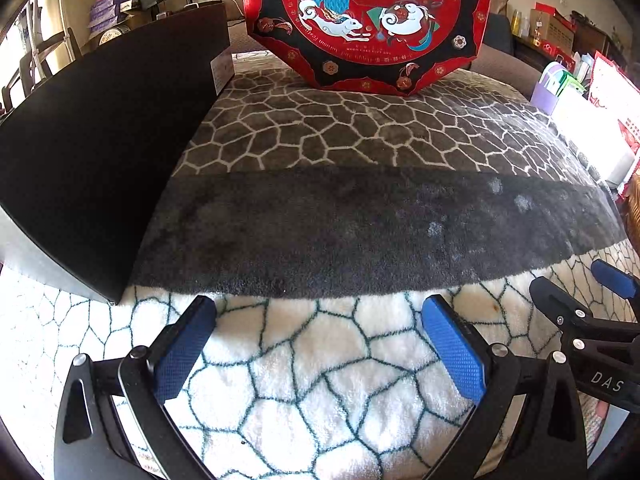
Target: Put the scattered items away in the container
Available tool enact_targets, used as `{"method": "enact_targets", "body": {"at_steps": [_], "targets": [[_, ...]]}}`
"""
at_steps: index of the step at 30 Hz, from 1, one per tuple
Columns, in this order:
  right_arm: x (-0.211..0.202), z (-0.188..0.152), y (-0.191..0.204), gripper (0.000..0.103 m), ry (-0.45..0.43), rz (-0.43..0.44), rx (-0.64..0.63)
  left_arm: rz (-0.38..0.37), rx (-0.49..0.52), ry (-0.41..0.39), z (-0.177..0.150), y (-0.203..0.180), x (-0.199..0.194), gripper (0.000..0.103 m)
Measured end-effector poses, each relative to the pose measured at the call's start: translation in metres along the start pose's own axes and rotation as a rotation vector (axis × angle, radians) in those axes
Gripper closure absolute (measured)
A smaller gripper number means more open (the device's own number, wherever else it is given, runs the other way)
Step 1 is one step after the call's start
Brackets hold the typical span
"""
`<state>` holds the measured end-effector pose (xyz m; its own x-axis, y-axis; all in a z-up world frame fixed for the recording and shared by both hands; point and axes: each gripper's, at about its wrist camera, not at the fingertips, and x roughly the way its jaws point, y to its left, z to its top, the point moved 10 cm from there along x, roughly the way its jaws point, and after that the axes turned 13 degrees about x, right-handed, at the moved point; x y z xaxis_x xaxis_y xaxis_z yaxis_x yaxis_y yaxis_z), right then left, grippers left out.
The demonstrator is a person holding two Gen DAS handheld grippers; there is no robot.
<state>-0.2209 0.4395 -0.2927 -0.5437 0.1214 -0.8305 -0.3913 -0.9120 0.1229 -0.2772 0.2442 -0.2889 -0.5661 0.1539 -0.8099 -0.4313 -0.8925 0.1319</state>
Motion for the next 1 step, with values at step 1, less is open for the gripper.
{"method": "enact_targets", "body": {"at_steps": [1], "targets": [[-0.0001, 0.0, -0.0006, 0.0, 0.0, 0.0, 0.0, 0.002, 0.001, 0.001, 0.0, -0.0002, 0.0001, 0.0]]}}
